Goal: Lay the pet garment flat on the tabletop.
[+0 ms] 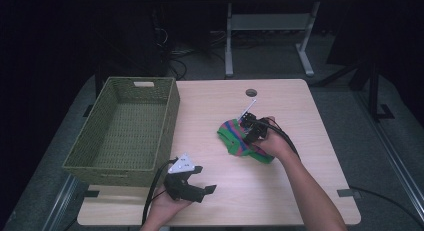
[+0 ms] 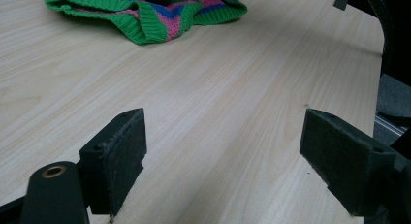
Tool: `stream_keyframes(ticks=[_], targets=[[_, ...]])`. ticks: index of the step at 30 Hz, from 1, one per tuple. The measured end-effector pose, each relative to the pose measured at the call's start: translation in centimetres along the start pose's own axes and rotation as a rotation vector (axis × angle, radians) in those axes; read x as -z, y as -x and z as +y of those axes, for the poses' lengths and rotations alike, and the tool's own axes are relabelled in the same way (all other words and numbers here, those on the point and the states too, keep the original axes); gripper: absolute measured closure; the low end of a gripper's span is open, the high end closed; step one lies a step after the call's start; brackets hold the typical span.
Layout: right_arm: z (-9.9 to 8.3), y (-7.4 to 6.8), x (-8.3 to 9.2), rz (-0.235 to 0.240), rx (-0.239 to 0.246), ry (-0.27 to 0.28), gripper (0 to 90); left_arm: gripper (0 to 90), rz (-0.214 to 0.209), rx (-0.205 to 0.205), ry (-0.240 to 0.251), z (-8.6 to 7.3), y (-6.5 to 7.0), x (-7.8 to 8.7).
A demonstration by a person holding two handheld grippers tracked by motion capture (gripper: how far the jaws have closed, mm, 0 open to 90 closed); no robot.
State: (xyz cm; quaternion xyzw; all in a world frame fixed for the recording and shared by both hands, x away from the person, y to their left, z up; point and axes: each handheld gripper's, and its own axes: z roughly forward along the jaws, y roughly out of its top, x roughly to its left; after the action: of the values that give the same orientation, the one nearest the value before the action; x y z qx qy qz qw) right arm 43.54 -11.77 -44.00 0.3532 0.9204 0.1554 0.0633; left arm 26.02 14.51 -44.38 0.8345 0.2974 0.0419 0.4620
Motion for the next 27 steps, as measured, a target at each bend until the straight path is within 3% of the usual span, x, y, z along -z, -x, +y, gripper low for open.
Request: stream_keyframes(ticks=[5,13,27], targets=[[0.0,0.1,0.0,-0.002,0.006,0.001,75.6,16.6,0.001,0.002,0.003,0.0,-0.1,0.1],[-0.1,0.7,0.3,0.037,-0.005,0.010,76.2,16.6,0.004,0.009,0.007,-0.1,-0.4,0.3],[-0.9,2.0,3.5,0.086,-0.050,0.114,76.9,16.6,0.005,0.010,0.009,0.0,-0.4,0.3]])
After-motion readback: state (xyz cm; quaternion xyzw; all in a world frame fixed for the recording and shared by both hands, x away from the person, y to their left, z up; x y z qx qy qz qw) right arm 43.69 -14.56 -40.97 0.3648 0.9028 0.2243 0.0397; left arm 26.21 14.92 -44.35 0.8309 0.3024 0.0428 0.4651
